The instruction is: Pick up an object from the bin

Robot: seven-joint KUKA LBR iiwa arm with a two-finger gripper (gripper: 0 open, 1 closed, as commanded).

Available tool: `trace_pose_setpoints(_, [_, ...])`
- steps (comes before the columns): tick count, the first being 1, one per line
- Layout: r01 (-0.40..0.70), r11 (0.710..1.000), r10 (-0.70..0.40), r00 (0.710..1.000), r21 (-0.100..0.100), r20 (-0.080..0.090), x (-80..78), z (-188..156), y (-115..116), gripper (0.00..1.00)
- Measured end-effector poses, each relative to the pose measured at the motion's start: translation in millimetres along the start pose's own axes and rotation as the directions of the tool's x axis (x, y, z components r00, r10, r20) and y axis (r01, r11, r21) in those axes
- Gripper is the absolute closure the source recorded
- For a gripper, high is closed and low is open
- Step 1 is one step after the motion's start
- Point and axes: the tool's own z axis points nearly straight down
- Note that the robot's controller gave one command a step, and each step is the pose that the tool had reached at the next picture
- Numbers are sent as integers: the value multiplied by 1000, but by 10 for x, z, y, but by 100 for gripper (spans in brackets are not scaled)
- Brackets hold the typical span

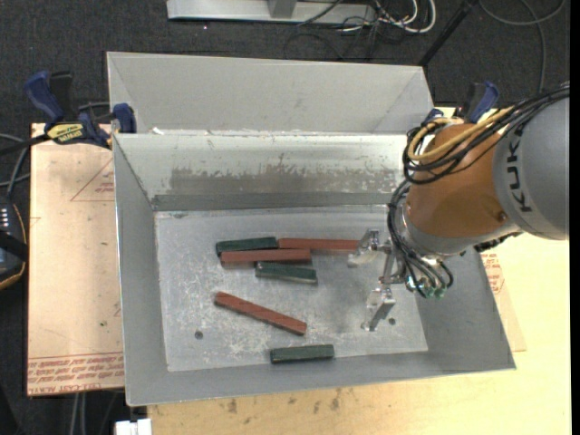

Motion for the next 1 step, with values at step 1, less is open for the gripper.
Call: trace_pose_setpoints(1, [1,1000,-1,1000,0,7,-20,-36,0,0])
